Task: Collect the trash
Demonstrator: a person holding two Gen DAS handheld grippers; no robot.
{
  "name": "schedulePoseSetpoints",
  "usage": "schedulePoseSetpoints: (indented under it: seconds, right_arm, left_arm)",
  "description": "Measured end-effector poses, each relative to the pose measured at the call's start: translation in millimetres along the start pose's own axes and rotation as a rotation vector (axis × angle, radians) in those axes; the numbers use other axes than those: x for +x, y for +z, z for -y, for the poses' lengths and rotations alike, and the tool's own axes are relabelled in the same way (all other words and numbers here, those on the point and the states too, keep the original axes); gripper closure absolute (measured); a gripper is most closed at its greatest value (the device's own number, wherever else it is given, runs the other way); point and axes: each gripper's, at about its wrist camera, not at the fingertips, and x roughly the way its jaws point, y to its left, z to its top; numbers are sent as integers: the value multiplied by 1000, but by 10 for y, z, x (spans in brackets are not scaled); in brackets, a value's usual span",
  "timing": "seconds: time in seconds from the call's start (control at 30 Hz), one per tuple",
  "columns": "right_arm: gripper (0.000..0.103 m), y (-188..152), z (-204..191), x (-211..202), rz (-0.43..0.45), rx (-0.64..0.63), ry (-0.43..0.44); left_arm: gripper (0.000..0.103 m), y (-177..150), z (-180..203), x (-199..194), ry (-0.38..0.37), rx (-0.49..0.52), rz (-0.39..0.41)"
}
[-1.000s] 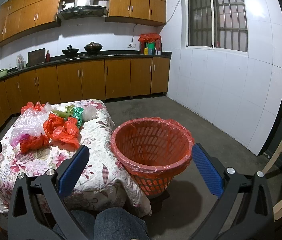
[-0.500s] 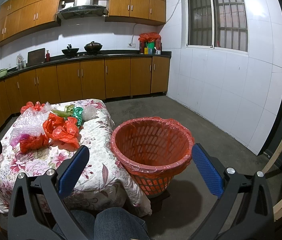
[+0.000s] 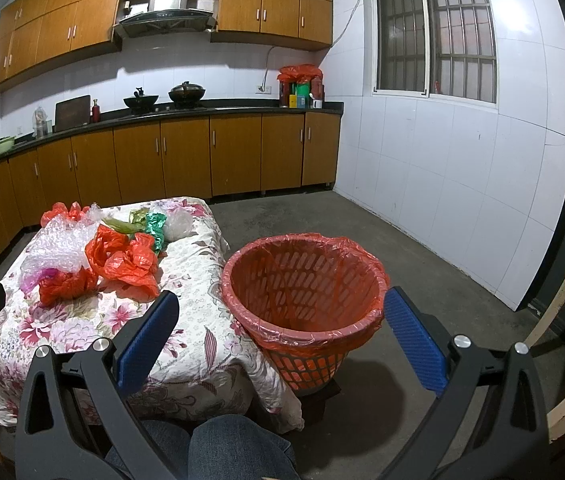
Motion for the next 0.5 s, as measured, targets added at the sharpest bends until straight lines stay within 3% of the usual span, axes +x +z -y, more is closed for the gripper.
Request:
schedulePoseSetpoints:
  seconds: [0.5]
  right_arm:
    - [2,-16,7,52,-22,2,6]
  left_arm:
    - [4,-183,42,84,18,-14,-22]
